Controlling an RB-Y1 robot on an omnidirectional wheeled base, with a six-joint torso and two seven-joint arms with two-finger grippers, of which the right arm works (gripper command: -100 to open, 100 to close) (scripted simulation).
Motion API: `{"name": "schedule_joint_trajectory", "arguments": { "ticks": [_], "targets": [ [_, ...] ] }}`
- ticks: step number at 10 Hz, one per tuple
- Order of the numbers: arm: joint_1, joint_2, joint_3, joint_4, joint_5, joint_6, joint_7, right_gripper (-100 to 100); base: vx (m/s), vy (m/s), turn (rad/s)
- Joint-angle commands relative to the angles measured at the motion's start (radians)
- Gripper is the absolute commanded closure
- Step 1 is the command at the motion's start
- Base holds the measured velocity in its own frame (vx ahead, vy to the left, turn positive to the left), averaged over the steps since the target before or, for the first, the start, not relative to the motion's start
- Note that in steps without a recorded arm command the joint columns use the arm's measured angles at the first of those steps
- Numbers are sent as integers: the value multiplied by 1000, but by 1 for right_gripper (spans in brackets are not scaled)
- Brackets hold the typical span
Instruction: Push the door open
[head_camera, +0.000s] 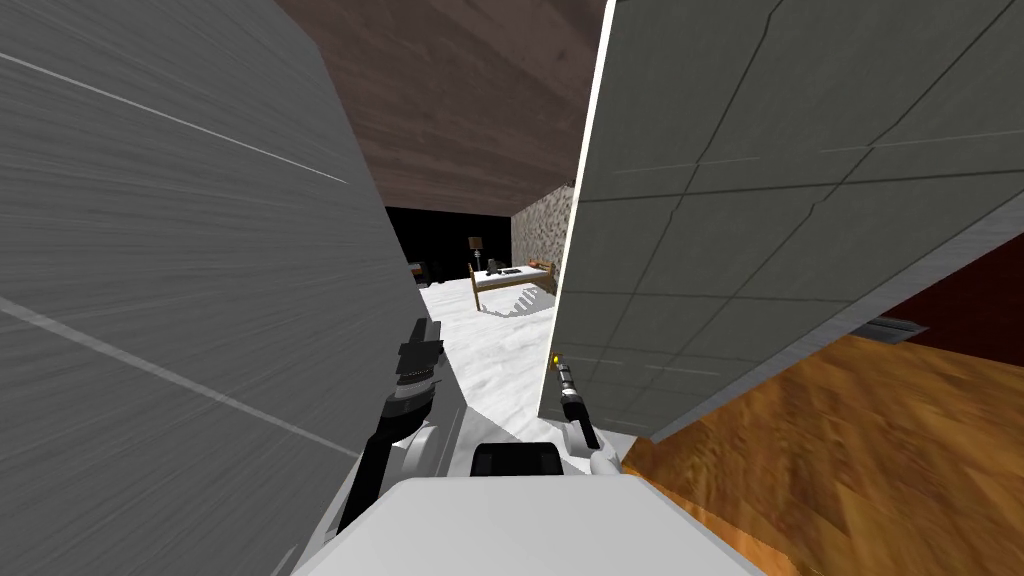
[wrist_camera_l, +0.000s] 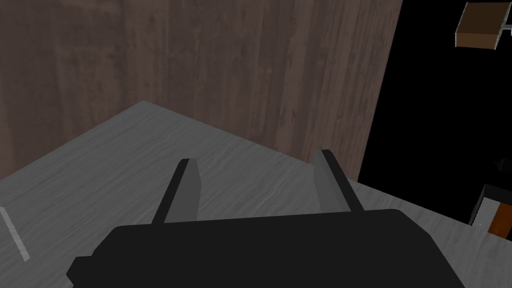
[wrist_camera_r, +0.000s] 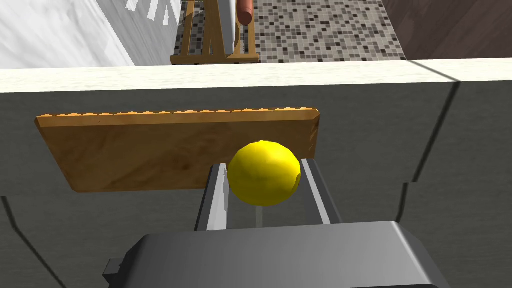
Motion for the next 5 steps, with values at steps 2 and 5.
{"name": "schedule_joint_trajectory", "arguments": {
  "ticks": [2, 5],
  "targets": [
    [1, 0, 0, 0, 0, 0, 0, 100, -18, -1, 4],
    [-1, -11, -16, 2, -9, 5, 15, 100, 38, 11, -23]
  ]
}}
